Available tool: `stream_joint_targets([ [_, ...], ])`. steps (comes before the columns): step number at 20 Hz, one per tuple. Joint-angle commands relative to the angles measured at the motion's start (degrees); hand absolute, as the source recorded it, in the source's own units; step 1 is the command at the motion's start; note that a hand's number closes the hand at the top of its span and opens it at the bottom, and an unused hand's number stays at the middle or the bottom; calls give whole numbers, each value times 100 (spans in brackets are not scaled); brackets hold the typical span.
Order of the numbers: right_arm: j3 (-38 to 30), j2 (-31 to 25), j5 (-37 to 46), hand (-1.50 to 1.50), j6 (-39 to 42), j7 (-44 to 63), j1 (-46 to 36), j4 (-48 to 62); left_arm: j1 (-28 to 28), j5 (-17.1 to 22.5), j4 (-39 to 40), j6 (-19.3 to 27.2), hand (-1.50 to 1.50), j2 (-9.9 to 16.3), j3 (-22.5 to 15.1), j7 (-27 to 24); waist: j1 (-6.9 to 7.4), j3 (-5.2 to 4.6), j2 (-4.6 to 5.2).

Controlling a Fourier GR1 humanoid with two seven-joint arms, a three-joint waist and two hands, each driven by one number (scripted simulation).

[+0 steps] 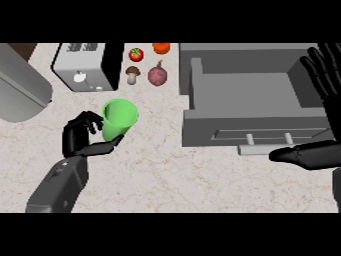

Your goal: Pick up the cup, place it into the drawer and close the drawer

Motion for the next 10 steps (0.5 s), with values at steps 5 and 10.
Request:
stream_joint_targets([
  [5,-280,-207,-221,-150,136,55,74,-57,-830,-53,-911,-543,150,-250,-461,594,100,16,-67],
  [10,-316,-221,-94,-150,57,53,41,129,-1338,-84,-1852,-366,150,-584,-854,1691,186,20,-94],
])
